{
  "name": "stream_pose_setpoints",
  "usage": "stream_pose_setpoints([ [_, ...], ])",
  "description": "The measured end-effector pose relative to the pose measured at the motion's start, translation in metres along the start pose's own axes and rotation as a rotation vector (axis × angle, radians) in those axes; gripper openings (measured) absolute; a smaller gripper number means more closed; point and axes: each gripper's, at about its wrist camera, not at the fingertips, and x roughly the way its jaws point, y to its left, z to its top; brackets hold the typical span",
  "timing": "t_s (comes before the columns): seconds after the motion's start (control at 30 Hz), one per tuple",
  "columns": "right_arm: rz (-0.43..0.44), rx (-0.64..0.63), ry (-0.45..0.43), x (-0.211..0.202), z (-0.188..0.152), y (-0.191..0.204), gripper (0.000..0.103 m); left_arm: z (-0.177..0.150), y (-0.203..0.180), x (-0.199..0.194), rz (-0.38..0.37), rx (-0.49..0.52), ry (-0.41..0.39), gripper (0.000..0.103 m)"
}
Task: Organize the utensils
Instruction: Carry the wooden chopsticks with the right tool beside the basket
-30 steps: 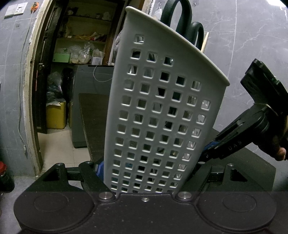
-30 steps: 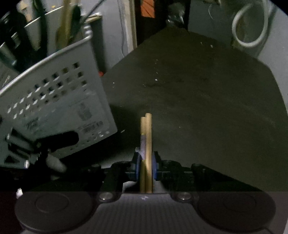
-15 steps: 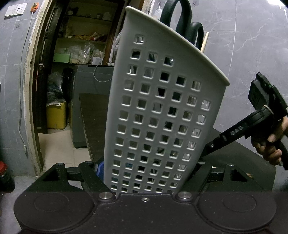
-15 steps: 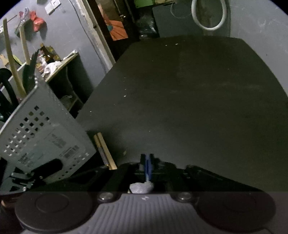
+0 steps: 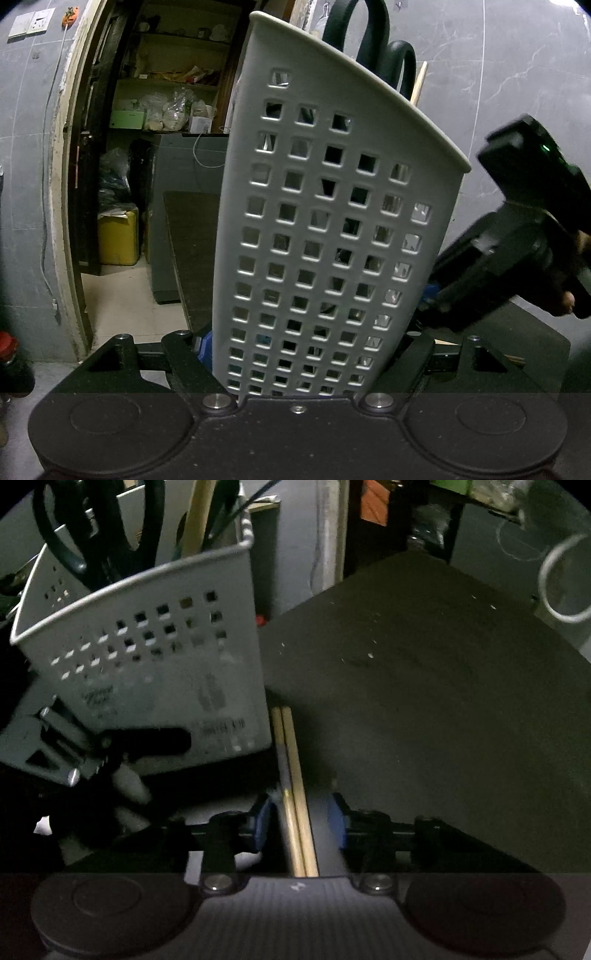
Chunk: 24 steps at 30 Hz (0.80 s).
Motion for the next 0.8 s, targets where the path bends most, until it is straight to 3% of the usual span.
stream_pose_setpoints([
  [0.03,0.012,0.003,0.004,0.002,0.005,0.000,0.015,0.000,-0.001,0.000,0.001,0.001,0.000,0.079],
  [0.2,0.001,0.062,0.043,0.001,0.007,-0.002,0.013,0.000,0.000,-0.001,-0.004,-0.003,-0.002,0.080],
  [0.4,-0.073,0.290,0.009,-0.029,-0.042,-0.018,0.013,-0.001,0.001,-0.001,-0.007,-0.005,-0.005,0.079],
  [0.53,-0.123,0.321,-0.013,-0.042,-0.067,-0.005,0.013,-0.001,0.001,-0.001,-0.006,-0.005,-0.005,0.079],
  [0.8,-0.124,0.355,-0.037,-0.037,-0.073,-0.001,0.014,0.000,0.001,0.000,-0.002,-0.001,-0.003,0.080],
])
